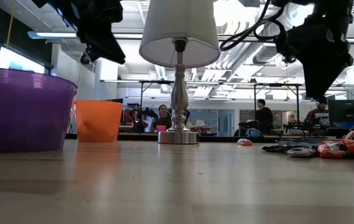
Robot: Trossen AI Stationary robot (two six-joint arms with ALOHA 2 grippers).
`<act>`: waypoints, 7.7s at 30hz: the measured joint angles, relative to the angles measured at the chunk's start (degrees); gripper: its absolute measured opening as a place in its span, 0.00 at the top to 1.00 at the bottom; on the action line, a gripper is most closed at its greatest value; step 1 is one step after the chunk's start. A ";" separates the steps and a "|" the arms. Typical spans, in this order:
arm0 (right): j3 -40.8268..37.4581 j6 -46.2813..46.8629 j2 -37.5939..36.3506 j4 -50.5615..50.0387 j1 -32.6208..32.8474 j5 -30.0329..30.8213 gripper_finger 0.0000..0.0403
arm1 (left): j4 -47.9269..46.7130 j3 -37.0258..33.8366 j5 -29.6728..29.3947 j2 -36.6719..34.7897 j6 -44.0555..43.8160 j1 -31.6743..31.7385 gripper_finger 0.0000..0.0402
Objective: Sort candy
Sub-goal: Put the white chocolate into the orange bucket
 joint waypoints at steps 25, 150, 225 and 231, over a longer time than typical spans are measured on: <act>-0.06 -18.27 0.00 17.11 -32.71 -30.84 0.62 | -11.28 8.37 5.13 -7.32 8.88 24.36 0.83; -5.52 -37.16 7.65 16.38 -64.41 -6.64 0.62 | -12.55 0.72 -5.16 -27.58 20.91 3.39 0.83; 16.81 -80.16 44.18 -4.10 -65.33 14.37 0.62 | -7.09 0.68 -8.62 -27.53 18.92 3.39 0.83; 17.08 -80.44 47.66 -4.25 -65.17 15.04 0.64 | -7.09 0.68 -8.62 -27.53 18.92 3.39 0.83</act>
